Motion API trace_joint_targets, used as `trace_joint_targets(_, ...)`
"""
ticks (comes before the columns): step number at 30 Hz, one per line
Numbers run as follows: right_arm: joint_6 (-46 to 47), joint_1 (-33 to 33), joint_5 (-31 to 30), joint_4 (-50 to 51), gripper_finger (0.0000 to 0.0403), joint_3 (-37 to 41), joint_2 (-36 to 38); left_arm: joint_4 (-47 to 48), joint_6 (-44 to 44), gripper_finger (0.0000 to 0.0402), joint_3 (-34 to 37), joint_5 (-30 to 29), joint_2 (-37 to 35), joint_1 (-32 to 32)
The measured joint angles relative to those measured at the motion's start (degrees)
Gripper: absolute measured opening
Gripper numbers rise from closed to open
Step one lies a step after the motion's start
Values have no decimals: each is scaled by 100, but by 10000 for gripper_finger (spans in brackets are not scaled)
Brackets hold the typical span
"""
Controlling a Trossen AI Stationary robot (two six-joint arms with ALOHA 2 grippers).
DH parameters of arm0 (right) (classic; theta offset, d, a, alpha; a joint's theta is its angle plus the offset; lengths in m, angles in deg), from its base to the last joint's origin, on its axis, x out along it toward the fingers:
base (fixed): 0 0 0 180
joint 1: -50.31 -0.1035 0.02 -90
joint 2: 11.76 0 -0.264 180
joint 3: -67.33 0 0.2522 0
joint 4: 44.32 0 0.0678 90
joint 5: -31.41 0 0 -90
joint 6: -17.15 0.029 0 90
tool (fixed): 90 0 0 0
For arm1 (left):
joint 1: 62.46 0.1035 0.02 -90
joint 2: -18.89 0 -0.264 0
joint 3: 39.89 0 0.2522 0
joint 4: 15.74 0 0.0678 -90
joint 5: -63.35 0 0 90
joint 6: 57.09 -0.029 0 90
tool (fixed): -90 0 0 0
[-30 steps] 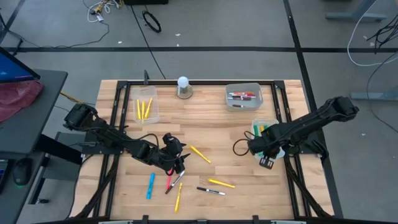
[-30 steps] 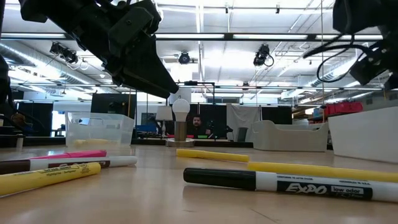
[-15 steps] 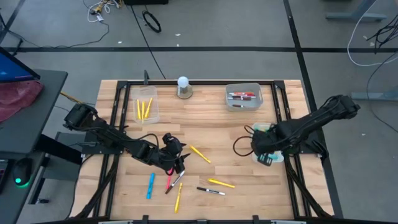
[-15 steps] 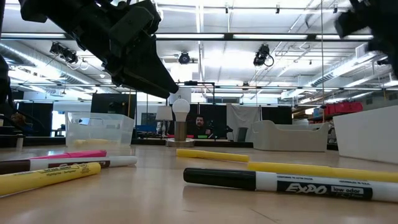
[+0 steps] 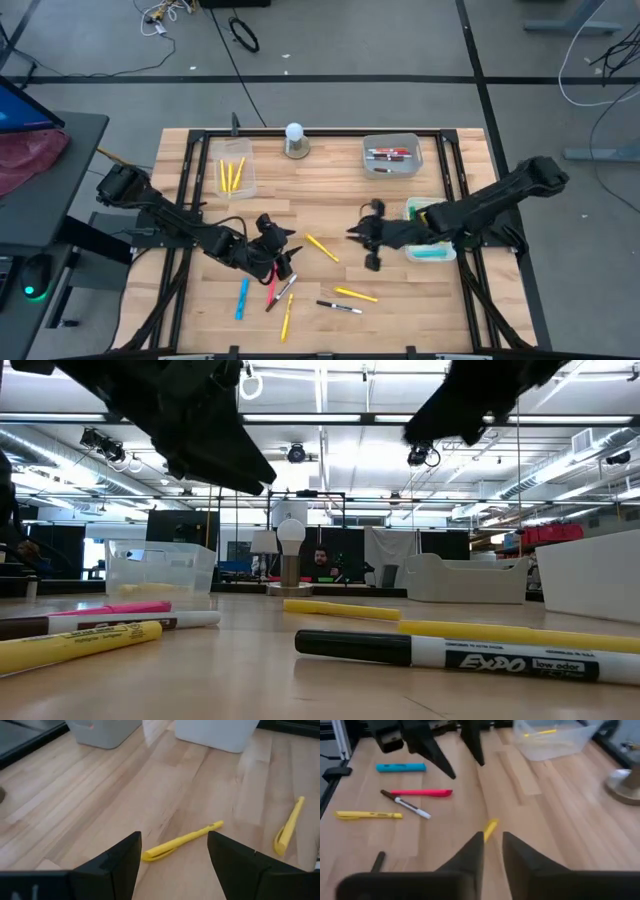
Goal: Pick & Place Markers
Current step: Put the yellow pen into the transparent bin
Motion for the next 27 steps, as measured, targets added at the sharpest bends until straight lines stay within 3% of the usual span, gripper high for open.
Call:
trace_joint_targets(8,-195,116,145,-1529,170,60,-1638,754,671,234,0,-26,0,-347)
trace_joint_targets(14,-86,105,296,-1622,211,60,-2560,1328,1545,234,0,-450,0,-908)
trace_joint_targets(21,-322,121,558,-2124,205,58,-3296,1327,1615,234,0,-1606,0,-1182)
trace_joint_targets(27,-172,281,809,-1945,152,32,-3380,1309,1609,234,0,-1718,2,-1062)
